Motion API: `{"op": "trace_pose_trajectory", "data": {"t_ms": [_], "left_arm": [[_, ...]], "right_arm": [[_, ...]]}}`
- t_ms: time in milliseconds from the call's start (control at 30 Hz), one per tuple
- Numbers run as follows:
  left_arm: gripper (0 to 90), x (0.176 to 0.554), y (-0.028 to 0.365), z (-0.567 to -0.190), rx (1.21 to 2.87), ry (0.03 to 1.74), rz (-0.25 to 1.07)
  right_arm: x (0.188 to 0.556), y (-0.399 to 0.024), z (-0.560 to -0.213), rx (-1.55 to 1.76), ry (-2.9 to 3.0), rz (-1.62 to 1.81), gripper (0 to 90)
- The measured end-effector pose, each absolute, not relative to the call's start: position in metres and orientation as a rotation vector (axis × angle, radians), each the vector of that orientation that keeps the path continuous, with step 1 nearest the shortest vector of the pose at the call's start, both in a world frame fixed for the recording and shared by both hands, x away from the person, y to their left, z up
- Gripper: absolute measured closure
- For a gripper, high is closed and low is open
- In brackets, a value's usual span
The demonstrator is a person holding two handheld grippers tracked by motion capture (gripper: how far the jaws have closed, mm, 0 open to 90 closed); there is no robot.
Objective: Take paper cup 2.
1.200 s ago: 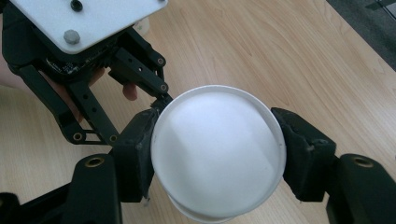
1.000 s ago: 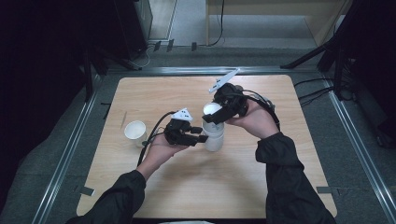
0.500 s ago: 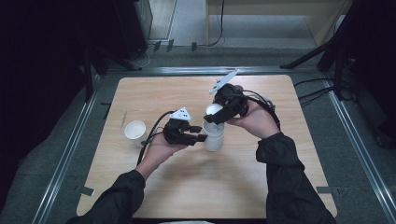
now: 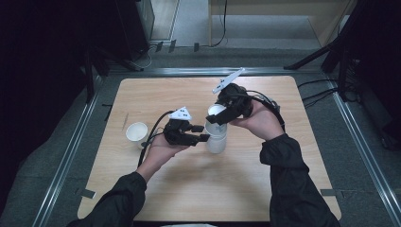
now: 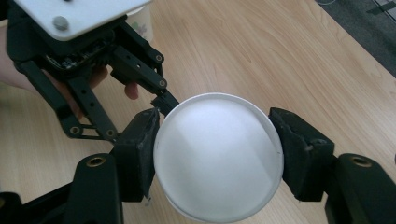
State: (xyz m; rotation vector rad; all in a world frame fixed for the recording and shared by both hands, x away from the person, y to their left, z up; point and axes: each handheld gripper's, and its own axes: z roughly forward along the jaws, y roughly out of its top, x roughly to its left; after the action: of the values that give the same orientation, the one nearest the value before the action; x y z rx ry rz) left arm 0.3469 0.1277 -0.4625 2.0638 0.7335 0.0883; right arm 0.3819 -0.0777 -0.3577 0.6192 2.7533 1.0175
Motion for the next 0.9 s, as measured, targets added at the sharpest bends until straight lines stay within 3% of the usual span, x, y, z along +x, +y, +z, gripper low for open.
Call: {"op": "trace_pose_trajectory", "data": {"t_ms": [567,900], "left_arm": [[51.0,0.347,0.127,-0.465,2.103,0.731,0.091],[46.2,0.344,0.136,-0.457,2.091,0.737,0.075]], "right_arm": [[0.378,-0.082,-0.344,0.627,2.736,1.030,37.1],[0.374,-0.085,-0.308,0.615,2.728,1.041,37.0]]}}
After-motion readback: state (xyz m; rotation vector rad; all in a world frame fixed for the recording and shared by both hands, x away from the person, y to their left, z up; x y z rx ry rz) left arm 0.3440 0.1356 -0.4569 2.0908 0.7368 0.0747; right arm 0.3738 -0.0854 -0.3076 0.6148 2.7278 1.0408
